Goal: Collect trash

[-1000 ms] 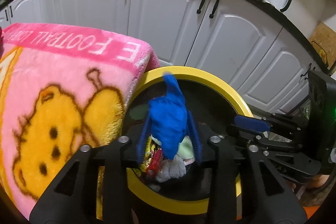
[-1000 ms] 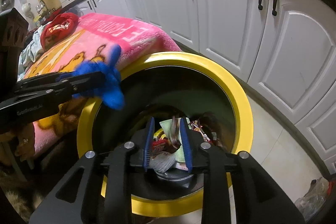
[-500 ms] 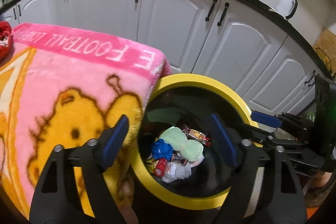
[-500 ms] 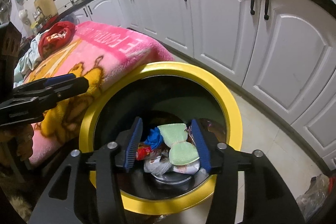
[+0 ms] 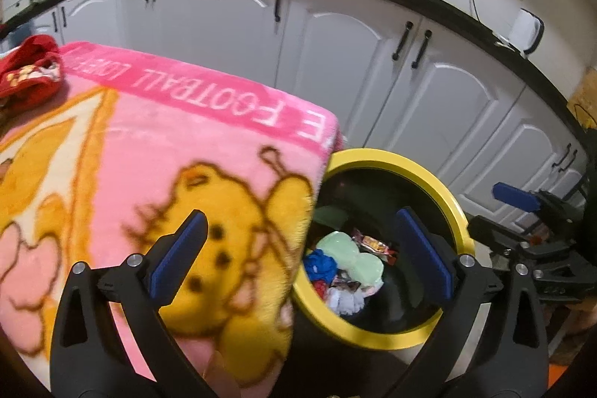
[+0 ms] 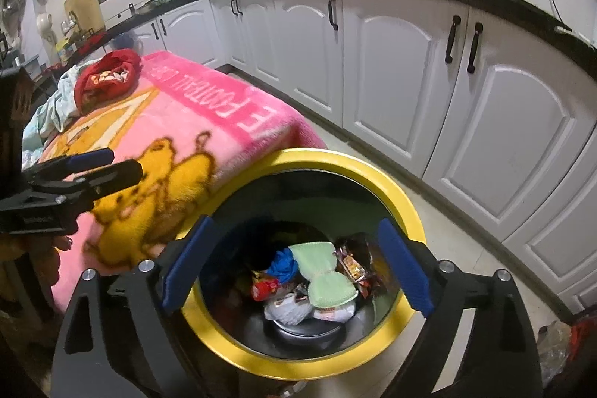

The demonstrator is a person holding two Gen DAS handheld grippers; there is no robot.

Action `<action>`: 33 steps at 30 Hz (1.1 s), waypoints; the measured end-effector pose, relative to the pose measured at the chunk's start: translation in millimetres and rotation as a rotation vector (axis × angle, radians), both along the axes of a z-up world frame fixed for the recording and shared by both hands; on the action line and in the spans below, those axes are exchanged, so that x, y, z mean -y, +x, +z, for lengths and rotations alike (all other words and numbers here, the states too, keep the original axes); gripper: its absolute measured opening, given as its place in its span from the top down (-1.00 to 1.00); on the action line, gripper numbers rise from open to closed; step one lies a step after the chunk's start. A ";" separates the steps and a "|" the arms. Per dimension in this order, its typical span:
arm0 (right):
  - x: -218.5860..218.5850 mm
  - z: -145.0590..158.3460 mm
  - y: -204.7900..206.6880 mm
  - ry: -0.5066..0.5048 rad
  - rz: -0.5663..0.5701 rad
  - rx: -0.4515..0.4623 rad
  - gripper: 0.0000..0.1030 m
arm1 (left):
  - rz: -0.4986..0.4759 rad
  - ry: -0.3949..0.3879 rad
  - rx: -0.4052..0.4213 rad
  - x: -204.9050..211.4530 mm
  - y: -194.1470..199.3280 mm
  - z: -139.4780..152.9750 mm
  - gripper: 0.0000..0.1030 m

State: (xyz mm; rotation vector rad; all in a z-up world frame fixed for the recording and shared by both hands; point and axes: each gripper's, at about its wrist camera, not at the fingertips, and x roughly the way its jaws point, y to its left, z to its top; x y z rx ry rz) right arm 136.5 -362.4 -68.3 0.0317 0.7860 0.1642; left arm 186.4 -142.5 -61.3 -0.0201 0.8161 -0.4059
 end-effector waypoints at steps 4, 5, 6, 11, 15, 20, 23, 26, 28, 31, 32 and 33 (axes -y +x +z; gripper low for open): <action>-17.6 12.9 -3.1 -0.010 -0.003 0.009 -0.82 | 0.030 0.000 0.009 -17.2 -4.9 6.1 -0.79; -22.7 16.3 -4.3 -0.014 -0.003 0.010 -0.84 | 0.041 0.003 0.011 -22.4 -6.6 8.0 -0.79; -28.8 20.2 -6.3 -0.014 -0.002 0.013 -0.84 | 0.053 0.007 0.016 -27.8 -8.6 10.3 -0.79; -49.4 33.0 -17.8 -0.002 -0.005 0.034 -0.86 | 0.104 0.003 0.053 -56.6 -22.7 23.0 -0.79; -65.9 41.4 -32.1 -0.008 -0.010 0.077 -0.88 | 0.140 0.014 0.095 -74.3 -36.7 32.6 -0.79; -80.4 45.7 -48.4 -0.018 -0.026 0.136 -0.88 | 0.176 0.006 0.141 -94.8 -58.6 42.8 -0.79; -87.8 47.7 -61.2 -0.030 -0.030 0.185 -0.88 | 0.191 0.006 0.167 -102.1 -73.0 45.7 -0.79; -97.5 49.0 -73.4 -0.049 -0.019 0.228 -0.88 | 0.201 -0.001 0.199 -106.3 -87.4 47.2 -0.79; -102.4 49.8 -84.1 -0.060 -0.033 0.281 -0.88 | 0.204 0.006 0.223 -107.0 -96.1 47.2 -0.79; -107.5 48.6 -95.4 -0.063 -0.039 0.332 -0.88 | 0.211 0.026 0.272 -104.3 -111.0 47.9 -0.79; -108.5 48.5 -99.3 -0.062 -0.045 0.347 -0.88 | 0.212 0.027 0.281 -104.2 -114.7 48.0 -0.79; -109.6 47.9 -104.1 -0.062 -0.052 0.366 -0.88 | 0.211 0.026 0.294 -104.6 -119.0 47.9 -0.79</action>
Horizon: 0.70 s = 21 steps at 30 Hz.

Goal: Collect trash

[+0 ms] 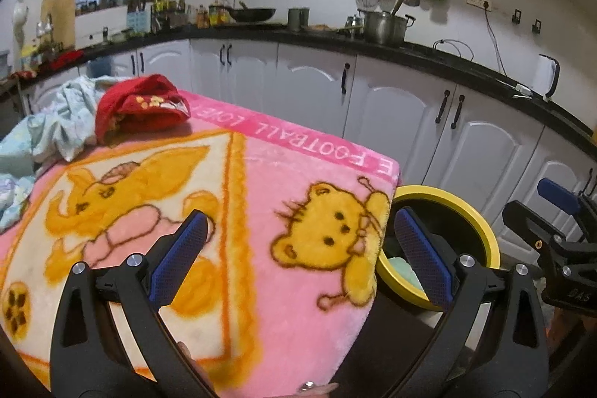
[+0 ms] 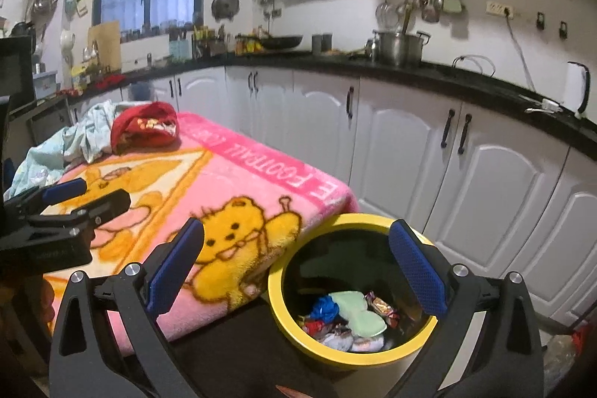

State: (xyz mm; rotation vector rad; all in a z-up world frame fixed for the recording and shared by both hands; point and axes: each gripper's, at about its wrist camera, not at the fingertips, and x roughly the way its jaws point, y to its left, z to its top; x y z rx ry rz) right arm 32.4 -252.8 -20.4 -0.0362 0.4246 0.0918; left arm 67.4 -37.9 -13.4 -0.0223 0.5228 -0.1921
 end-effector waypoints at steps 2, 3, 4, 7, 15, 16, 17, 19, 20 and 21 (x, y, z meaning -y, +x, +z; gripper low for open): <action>-1.2 -1.6 -12.5 0.005 -0.021 0.058 -0.88 | 0.002 -0.007 0.028 -0.1 -9.6 -0.6 -0.79; -1.3 -2.3 -16.5 0.006 -0.028 0.074 -0.88 | 0.002 -0.010 0.037 -0.8 -12.3 -1.1 -0.79; -2.0 -3.4 -21.9 0.007 -0.037 0.103 -0.88 | 0.002 -0.012 0.050 -1.1 -15.1 -1.5 -0.79; -2.9 -6.0 -31.9 0.002 -0.043 0.153 -0.88 | 0.006 -0.009 0.091 -1.6 -24.8 -4.6 -0.79; -6.1 -18.5 -42.7 0.016 -0.038 0.165 -0.88 | 0.020 -0.014 0.149 -5.7 -37.4 -6.8 -0.79; -6.3 -20.5 -41.0 0.013 -0.045 0.154 -0.88 | 0.024 -0.018 0.150 -6.7 -37.4 -6.8 -0.79; -6.2 -21.2 -40.4 0.013 -0.048 0.149 -0.88 | 0.025 -0.023 0.150 -7.3 -37.5 -6.6 -0.79; -7.1 -22.9 -39.6 0.010 -0.048 0.137 -0.88 | 0.023 -0.030 0.146 -8.0 -37.9 -6.6 -0.79; -7.4 -23.2 -39.2 0.009 -0.048 0.134 -0.88 | 0.023 -0.030 0.144 -7.9 -37.4 -6.7 -0.79; -7.9 -23.3 -39.1 0.008 -0.049 0.133 -0.88 | 0.022 -0.029 0.145 -8.2 -37.8 -6.8 -0.79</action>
